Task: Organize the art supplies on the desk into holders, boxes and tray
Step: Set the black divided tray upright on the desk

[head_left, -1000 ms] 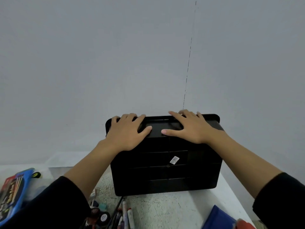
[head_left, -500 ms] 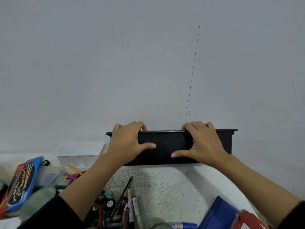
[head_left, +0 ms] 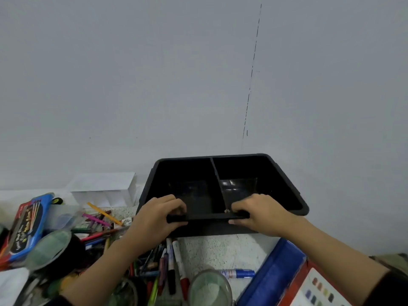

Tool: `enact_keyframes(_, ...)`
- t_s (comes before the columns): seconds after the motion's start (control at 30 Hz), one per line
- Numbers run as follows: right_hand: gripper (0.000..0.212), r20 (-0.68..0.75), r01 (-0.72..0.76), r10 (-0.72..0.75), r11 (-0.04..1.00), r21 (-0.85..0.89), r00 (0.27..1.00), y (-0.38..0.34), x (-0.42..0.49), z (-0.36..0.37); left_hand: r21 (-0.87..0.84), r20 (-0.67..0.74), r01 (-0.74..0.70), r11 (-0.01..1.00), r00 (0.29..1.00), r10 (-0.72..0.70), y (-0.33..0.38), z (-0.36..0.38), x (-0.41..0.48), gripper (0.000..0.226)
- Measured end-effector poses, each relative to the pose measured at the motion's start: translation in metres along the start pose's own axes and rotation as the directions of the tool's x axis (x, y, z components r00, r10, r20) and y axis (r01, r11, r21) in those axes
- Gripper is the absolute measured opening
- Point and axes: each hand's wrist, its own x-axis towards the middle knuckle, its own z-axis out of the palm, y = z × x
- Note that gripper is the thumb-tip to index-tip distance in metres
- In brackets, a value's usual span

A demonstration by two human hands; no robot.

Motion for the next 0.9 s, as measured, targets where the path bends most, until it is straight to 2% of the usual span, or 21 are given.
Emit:
enact_keyframes(0.07,0.031,0.036,-0.002,0.001,1.000,0.016,0.999,-0.001,-0.003,0.017,-0.030,-0.007,0.051,0.998,0.999,-0.051,-0.008,0.005,-0.013,0.027)
enact_keyframes(0.23,0.025,0.047,-0.054,0.047,0.987,0.153,0.998,-0.006,0.001,0.025,-0.090,-0.197,0.128,0.988,0.970,-0.144,-0.020,-0.007,-0.045,0.034)
enact_keyframes(0.3,0.030,0.061,-0.093,0.082,0.973,0.213,0.995,-0.011,0.008,0.021,-0.147,-0.213,0.146,0.978,0.961,-0.175,-0.021,-0.013,-0.060,0.033)
enact_keyframes(0.37,0.043,0.056,-0.118,0.109,0.970,0.212,0.992,-0.020,0.014,0.017,-0.156,-0.194,0.191,0.969,0.956,-0.219,-0.023,-0.012,-0.074,0.028)
enact_keyframes(0.47,0.071,-0.012,-0.172,0.173,0.983,0.060,0.985,-0.035,0.019,0.010,-0.042,-0.082,0.277,0.960,0.957,-0.279,-0.026,-0.004,-0.089,0.036)
enact_keyframes(0.53,0.074,-0.137,-0.175,0.178,0.984,0.036,0.974,-0.047,0.023,0.004,0.065,0.027,0.281,0.958,0.959,-0.283,-0.027,0.001,-0.092,0.037)
enact_keyframes(0.6,0.067,-0.220,-0.079,0.089,0.995,0.053,0.971,-0.060,0.031,0.001,0.138,0.129,0.289,0.947,0.943,-0.307,-0.026,0.002,-0.089,0.033)
enact_keyframes(0.7,0.054,-0.116,0.096,-0.091,0.995,0.040,0.989,-0.076,0.046,0.008,0.303,0.324,0.225,0.926,0.890,-0.322,-0.021,0.000,-0.076,0.029)
enact_keyframes(0.8,0.053,0.043,0.158,-0.159,0.987,0.022,0.986,-0.082,0.057,0.025,0.432,0.436,0.133,0.892,0.835,-0.336,-0.020,0.003,-0.066,0.027)
enact_keyframes(0.9,0.029,0.016,0.215,-0.215,0.977,0.016,0.976,-0.082,0.061,0.037,0.462,0.468,0.124,0.878,0.807,-0.360,-0.027,0.004,-0.059,0.020)
